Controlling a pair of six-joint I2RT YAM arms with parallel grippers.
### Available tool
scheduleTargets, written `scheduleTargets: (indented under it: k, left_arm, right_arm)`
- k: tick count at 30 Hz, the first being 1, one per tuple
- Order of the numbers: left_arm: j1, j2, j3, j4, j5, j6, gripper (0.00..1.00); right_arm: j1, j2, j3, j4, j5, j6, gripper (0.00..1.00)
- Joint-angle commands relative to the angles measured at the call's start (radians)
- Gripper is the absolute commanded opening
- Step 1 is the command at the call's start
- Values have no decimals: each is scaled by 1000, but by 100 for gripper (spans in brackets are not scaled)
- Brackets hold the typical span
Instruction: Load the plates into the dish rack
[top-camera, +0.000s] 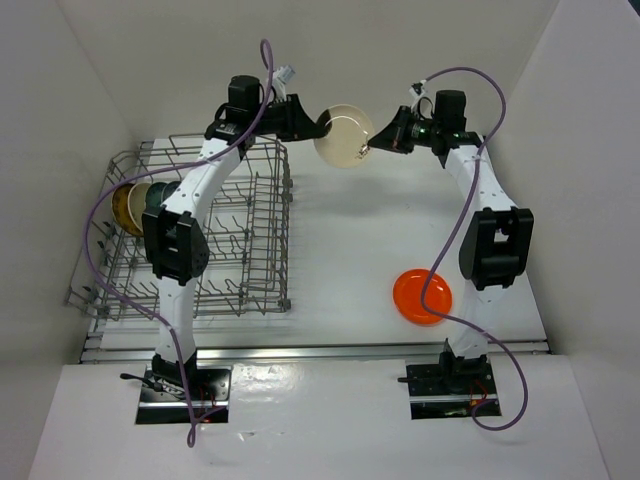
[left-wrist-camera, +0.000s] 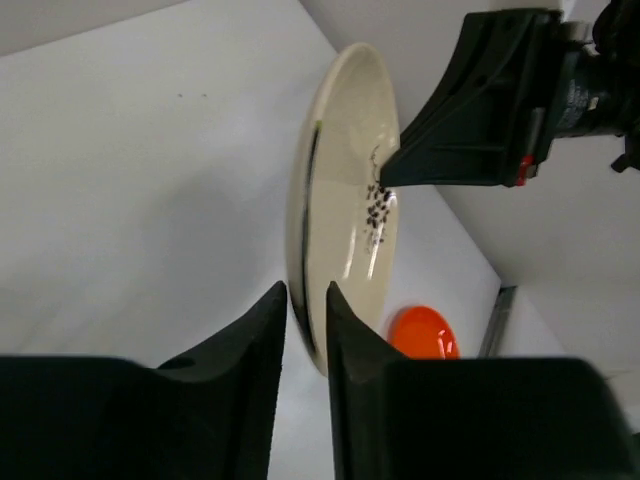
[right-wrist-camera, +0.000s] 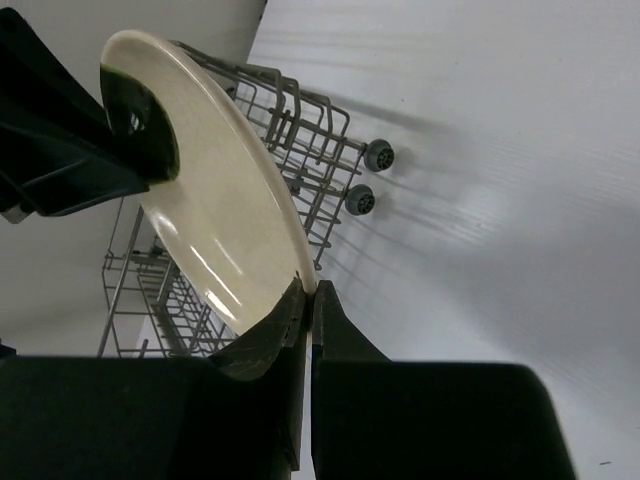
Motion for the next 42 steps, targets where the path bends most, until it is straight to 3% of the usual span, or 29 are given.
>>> scheduleTargets:
  k: [1, 2, 3, 7, 9, 10, 11, 12, 13, 19, 23, 27, 30, 34, 38, 42]
  left_arm:
    - [3, -3, 13, 6, -28, 49, 23]
    - [3, -3, 22, -3, -43, 49, 7]
    - [3, -3, 22, -3, -43, 38, 0]
    - [3, 6, 31, -3, -32, 38, 0]
    - [3, 6, 45, 8, -32, 38, 0]
    - [3, 6, 57, -12, -43, 38, 0]
    - [18, -21, 77, -23, -64, 49, 0]
    - [32, -37, 77, -23, -74, 58, 0]
    - [49, -55, 89, -32, -83, 58, 0]
    - [276, -216, 89, -113, -124, 86, 0]
    - [374, -392, -27, -288, -290, 178, 0]
    - [397, -527, -153, -461, -616, 250, 0]
    - [406, -586, -239, -575, -776, 284, 0]
    - [406, -649, -339, -698, -879, 299, 0]
    - [406, -723, -509, -671, -1025, 267, 0]
    - [406, -744, -549, -643, -1115, 256, 0]
  right_arm:
    - [10, -18, 61, 34, -30, -15, 0]
    - [10, -18, 76, 34, -45, -15, 0]
    - [10, -9, 90, 21, -54, -15, 0]
    - [20, -9, 124, 11, -94, -45, 0]
    - [20, 2, 142, -12, -114, -55, 9]
    - [20, 2, 142, -38, -99, -68, 21]
    - [20, 2, 142, -64, -35, -90, 61]
    - [20, 2, 142, -108, -1, -101, 85]
    - [7, 2, 142, -124, 33, -101, 100]
    - [-77, -79, 41, -136, 191, -150, 100]
    - [-112, -107, -56, -206, 376, -150, 100]
    - [-112, -70, -65, -358, 560, -141, 100]
    - [-112, -48, -94, -443, 582, -166, 100]
    - [-112, -48, -175, -478, 570, -231, 100]
    - [-112, -94, -307, -385, 412, -355, 100]
    - [-112, -105, -385, -354, 349, -464, 97]
